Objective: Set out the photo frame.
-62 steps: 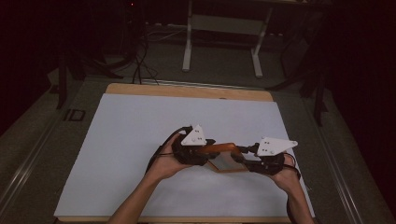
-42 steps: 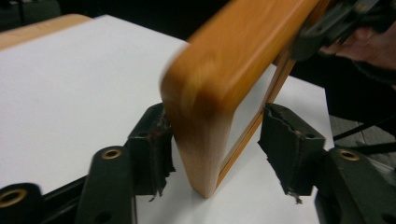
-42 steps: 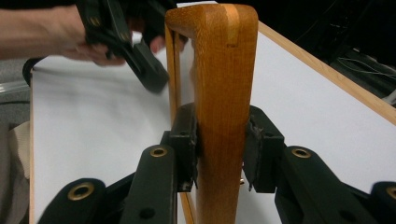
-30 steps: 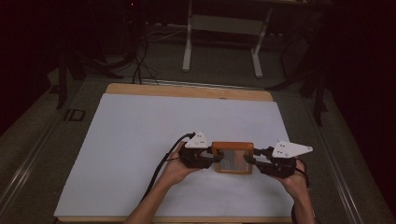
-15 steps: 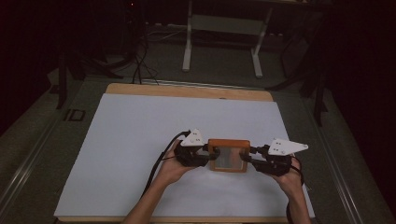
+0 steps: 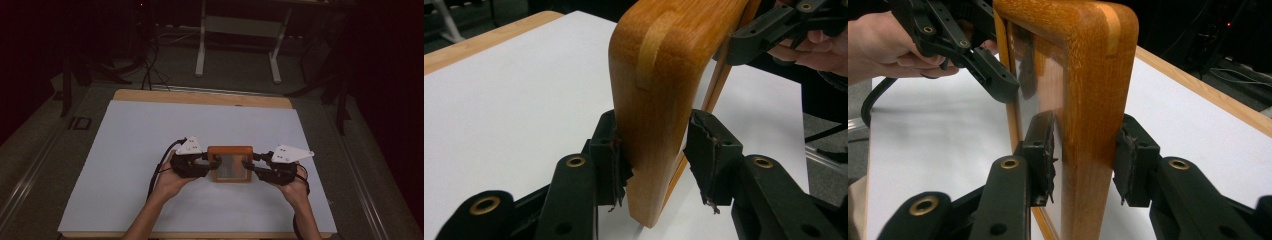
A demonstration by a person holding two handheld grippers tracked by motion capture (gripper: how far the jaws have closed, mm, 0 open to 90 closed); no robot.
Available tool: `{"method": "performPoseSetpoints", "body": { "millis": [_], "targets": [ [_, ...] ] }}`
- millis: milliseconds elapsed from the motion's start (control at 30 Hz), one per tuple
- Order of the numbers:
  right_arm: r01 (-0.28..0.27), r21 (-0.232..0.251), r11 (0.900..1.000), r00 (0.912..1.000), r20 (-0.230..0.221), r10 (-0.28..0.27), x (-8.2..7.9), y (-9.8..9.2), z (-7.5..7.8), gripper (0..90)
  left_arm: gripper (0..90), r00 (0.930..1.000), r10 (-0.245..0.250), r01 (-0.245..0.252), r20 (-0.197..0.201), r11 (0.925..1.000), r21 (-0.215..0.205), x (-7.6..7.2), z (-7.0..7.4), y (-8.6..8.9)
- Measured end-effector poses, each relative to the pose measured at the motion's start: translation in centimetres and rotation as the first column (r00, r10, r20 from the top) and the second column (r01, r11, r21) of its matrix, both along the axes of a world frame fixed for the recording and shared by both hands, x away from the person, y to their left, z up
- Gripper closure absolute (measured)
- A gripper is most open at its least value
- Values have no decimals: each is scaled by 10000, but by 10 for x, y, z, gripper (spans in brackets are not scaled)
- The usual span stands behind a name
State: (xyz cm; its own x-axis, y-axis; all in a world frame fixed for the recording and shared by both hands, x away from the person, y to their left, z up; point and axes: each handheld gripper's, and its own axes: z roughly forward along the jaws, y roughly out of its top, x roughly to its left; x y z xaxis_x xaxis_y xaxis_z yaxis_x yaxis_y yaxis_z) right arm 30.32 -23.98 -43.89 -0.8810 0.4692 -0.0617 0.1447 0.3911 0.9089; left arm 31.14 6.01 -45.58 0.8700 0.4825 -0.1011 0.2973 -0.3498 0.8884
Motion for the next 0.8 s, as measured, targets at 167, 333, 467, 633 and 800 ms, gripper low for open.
{"method": "performPoseSetpoints", "body": {
  "millis": [167, 333, 467, 633, 800],
  "targets": [
    [65, 40, 10000, 10000, -64, -64, 1, 10, 0, 630, 594, 9997, 199, -199, -124, 9998, 51, -2, 2, 8],
    [97, 216, 9997, 9995, -312, -90, 3, 20, -1, 629, 588, 9990, 335, -331, -294, 9994, 135, -1, 4, 17],
    [61, 343, 9994, 9985, -544, -42, 5, 26, -4, 629, 585, 9982, 433, -427, -419, 9990, 158, -2, 3, 24],
    [104, 394, 9992, 9976, -686, -77, 5, 34, -5, 630, 579, 9973, 535, -534, -503, 9986, 27, -2, 4, 31],
    [131, 505, 9986, 9965, -830, -88, 7, 40, -7, 630, 576, 9953, 640, -646, -721, 9979, -67, -1, 2, 37]
  ]
}}
